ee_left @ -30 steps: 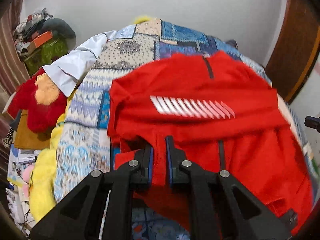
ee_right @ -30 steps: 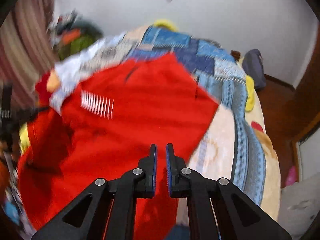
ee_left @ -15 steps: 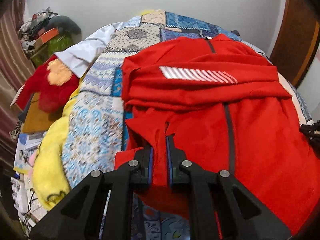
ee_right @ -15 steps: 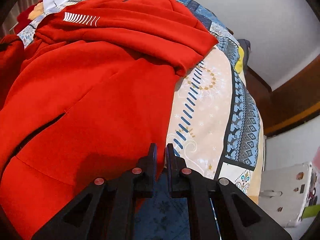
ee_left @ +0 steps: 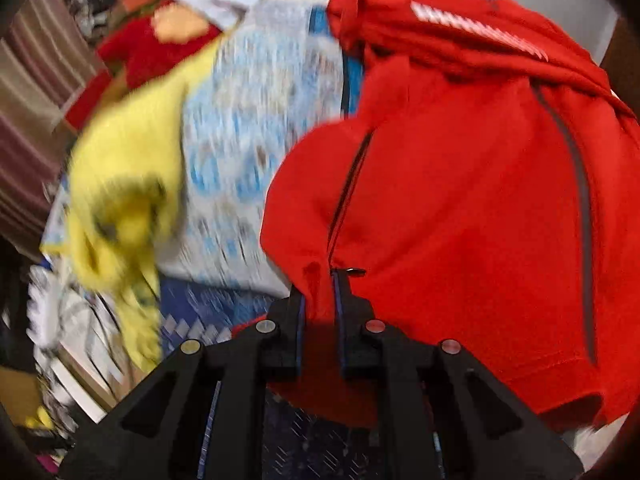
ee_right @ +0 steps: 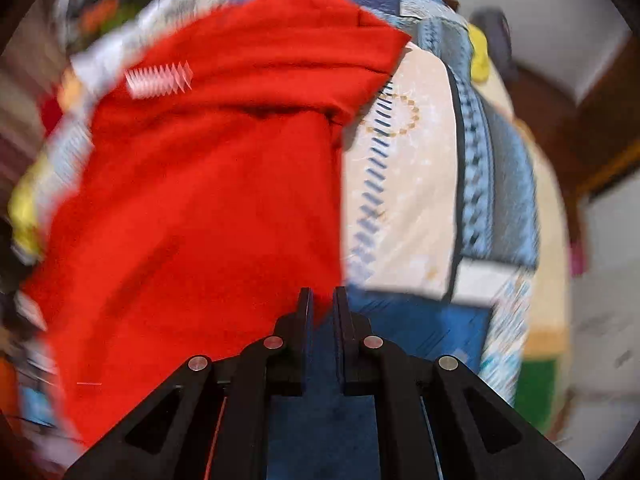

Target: Fold large clothes

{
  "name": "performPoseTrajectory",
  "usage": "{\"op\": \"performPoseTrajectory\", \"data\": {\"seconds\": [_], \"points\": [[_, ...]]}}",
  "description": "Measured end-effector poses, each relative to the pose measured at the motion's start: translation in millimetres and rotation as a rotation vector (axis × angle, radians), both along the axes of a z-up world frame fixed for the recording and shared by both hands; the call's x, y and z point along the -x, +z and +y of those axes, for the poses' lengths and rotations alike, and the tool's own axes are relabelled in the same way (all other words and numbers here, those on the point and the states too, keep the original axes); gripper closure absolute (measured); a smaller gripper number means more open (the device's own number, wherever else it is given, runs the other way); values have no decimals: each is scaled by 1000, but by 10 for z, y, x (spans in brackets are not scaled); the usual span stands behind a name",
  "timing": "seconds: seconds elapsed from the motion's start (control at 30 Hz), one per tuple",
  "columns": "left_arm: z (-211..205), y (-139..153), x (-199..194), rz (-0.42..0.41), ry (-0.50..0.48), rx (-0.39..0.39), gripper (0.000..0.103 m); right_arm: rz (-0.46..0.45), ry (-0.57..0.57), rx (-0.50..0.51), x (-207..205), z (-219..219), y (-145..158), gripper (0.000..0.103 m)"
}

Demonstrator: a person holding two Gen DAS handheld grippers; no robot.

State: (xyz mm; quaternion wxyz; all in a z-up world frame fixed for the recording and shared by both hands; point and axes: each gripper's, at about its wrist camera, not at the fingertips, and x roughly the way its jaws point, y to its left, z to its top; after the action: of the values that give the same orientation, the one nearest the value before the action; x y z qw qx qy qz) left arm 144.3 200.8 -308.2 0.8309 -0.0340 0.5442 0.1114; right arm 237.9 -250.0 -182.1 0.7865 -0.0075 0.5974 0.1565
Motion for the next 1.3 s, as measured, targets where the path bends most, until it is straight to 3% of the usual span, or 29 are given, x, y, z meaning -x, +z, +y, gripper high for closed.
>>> {"op": "performPoseTrajectory", "data": {"seconds": [0.07, 0.17, 0.23, 0.33, 0.53, 0.77, 0.9, 1.0, 1.07, 1.17, 1.3], "points": [[-60, -58, 43, -7, -4, -12, 90, -2, 51, 4, 154, 126, 54, 98], [-160, -76, 40, -14, -15, -42, 90, -24, 167, 212, 340, 401, -188, 98], [-213, -83, 29, -15, -26, -65, 90, -139, 220, 329, 483, 494, -235, 98], [-214, -91, 76, -20, -36, -69, 90, -177, 215, 432, 507, 508, -279, 98], [-206, -111, 197, -29, -37, -54, 88, -115, 131, 428, 359, 256, -323, 98], [-230, -166, 240, -34, -34, -56, 88, -36, 38, 270, 299, -42, -346, 98], [-221, -160, 245, -32, -31, -50, 87, 22, -4, 248, 263, -169, -255, 98], [-216, -169, 258, -28, -29, -49, 87, 46, 13, 65, 385, -191, 31, 98], [-223, -181, 253, -25, -24, -49, 87, 14, 54, 21, 526, -81, 172, 98], [-229, -198, 248, -22, -16, -47, 87, 10, 135, 149, 685, 170, -5, 98], [-219, -213, 277, -27, -11, -38, 87, -83, 135, 205, 796, 203, -102, 98]]}}
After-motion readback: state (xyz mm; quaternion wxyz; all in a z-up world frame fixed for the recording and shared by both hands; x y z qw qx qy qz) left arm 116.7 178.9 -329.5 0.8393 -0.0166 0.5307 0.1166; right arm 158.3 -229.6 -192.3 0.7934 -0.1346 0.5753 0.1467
